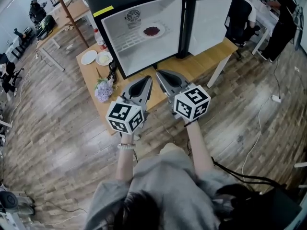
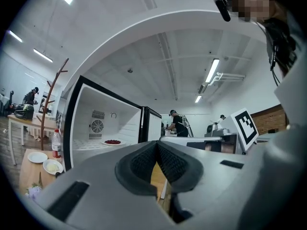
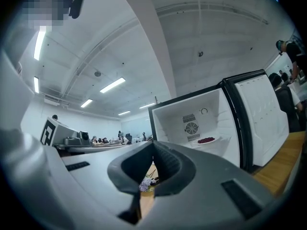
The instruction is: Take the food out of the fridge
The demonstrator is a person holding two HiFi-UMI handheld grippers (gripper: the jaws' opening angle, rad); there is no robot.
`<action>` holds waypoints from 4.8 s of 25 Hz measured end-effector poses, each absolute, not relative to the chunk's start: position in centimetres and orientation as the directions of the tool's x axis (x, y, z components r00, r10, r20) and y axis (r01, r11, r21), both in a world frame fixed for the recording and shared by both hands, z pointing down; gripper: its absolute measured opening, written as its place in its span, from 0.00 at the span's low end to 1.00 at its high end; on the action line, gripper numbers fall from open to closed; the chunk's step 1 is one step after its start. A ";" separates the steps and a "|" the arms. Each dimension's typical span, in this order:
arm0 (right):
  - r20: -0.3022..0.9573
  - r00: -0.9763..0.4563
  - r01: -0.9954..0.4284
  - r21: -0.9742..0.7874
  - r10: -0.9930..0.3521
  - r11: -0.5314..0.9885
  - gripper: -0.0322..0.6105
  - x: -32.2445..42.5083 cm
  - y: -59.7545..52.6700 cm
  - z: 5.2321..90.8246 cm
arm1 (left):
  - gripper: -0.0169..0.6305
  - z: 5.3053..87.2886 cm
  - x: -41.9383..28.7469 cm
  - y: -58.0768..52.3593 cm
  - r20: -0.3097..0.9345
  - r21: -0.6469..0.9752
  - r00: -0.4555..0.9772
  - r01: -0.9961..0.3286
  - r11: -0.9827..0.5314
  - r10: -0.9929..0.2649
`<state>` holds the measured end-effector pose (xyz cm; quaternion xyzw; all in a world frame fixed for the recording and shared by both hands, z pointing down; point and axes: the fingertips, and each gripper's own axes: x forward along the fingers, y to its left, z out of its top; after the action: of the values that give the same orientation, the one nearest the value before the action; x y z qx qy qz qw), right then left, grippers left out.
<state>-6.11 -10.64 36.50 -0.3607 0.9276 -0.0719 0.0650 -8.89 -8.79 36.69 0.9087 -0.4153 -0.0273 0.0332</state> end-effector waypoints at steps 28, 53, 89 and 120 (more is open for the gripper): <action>-0.027 -0.796 -0.585 -0.218 -0.604 0.781 0.06 -5.3 -24.7 37.2 | 0.04 37.1 -8.1 -22.4 -0.028 0.123 0.567 -0.815 -0.566 -0.823; 0.025 -0.728 -0.608 -0.486 -0.685 0.628 0.06 -3.8 -34.1 40.2 | 0.04 40.1 -8.1 -30.2 0.046 0.136 0.618 -0.783 -0.608 -0.785; 0.089 -0.691 -0.298 -0.939 -0.717 0.170 0.32 -2.4 -40.9 46.9 | 0.04 42.1 -6.1 -34.2 0.109 0.160 0.613 -0.788 -0.595 -0.783; 0.033 -0.669 -0.048 -0.999 -0.742 -0.001 0.11 -2.6 -40.9 46.9 | 0.04 41.0 -7.0 -34.1 0.089 0.153 0.583 -0.809 -0.568 -0.807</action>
<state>-2.58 -40.89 46.87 -0.3028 0.6527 -0.6393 0.2713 -6.95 -34.15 41.01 0.8854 -0.4563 0.0045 0.0887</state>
